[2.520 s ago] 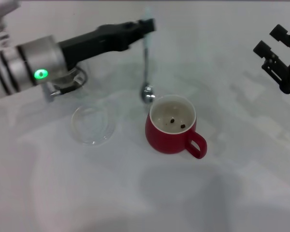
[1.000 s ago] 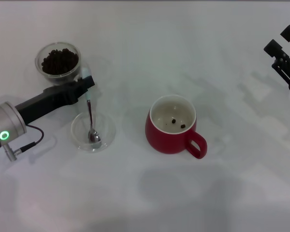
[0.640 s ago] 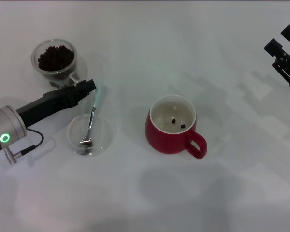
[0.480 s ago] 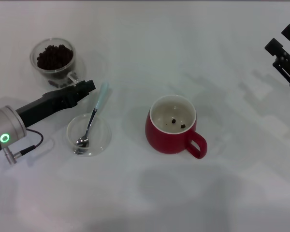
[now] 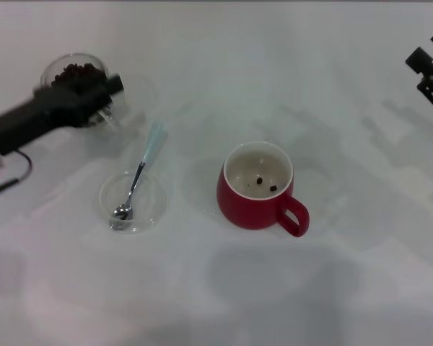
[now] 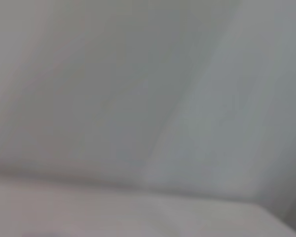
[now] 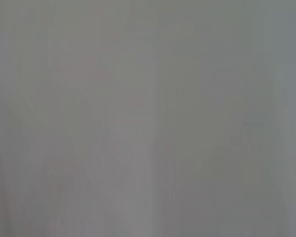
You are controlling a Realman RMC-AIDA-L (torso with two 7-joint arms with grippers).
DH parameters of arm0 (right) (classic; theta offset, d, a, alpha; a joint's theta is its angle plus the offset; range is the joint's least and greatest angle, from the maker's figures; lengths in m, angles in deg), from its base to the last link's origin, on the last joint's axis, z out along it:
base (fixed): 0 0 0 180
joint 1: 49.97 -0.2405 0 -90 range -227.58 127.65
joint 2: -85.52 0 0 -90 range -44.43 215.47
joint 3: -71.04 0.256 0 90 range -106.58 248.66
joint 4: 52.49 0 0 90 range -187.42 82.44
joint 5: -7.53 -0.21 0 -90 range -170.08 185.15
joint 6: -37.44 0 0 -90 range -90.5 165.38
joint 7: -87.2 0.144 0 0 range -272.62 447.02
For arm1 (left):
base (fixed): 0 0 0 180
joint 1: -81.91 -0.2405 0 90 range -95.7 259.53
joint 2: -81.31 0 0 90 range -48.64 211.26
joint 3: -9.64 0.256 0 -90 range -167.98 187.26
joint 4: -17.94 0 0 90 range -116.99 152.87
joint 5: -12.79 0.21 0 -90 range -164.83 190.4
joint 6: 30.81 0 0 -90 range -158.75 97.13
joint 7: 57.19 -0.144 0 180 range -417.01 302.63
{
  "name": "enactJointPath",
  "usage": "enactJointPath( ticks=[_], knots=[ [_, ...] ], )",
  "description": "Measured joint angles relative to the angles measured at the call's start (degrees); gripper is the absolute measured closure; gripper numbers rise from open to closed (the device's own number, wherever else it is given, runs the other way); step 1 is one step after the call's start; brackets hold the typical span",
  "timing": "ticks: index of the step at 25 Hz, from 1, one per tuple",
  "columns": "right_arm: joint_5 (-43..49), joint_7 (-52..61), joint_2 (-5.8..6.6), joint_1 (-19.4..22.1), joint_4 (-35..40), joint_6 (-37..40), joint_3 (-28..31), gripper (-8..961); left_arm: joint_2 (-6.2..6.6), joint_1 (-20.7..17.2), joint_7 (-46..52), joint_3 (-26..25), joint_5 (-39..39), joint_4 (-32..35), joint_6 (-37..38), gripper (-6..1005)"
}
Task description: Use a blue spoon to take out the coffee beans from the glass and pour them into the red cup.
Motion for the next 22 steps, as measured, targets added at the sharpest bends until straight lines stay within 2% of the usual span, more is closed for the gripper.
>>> enactJointPath(
  ticks=[4,8,14,17,22],
  knots=[
    [-1.04,0.01,0.03,0.12,0.01,0.56,0.0,408,-0.07,0.53,-5.23,0.08,-2.1,-6.92,8.74,618],
    [-1.99,-0.32,-0.09,0.76,0.0,1.22,0.0,408,-0.67,-2.36,-10.11,0.09,-6.86,-12.89,11.26,623],
    [-3.03,-1.28,-0.7,2.66,0.0,1.99,0.0,408,-0.79,-11.5,-17.35,0.02,-20.89,-14.96,9.26,626],
    [-3.87,-4.26,-1.55,3.92,-0.01,3.21,0.04,408,-0.75,-15.43,-18.9,-0.18,-26.73,-15.01,7.23,627],
    [-6.09,-8.28,-2.85,6.07,1.13,5.63,0.09,408,-0.8,-18.4,-20.07,-0.4,-31.98,-15.05,2.85,627]
  ],
)
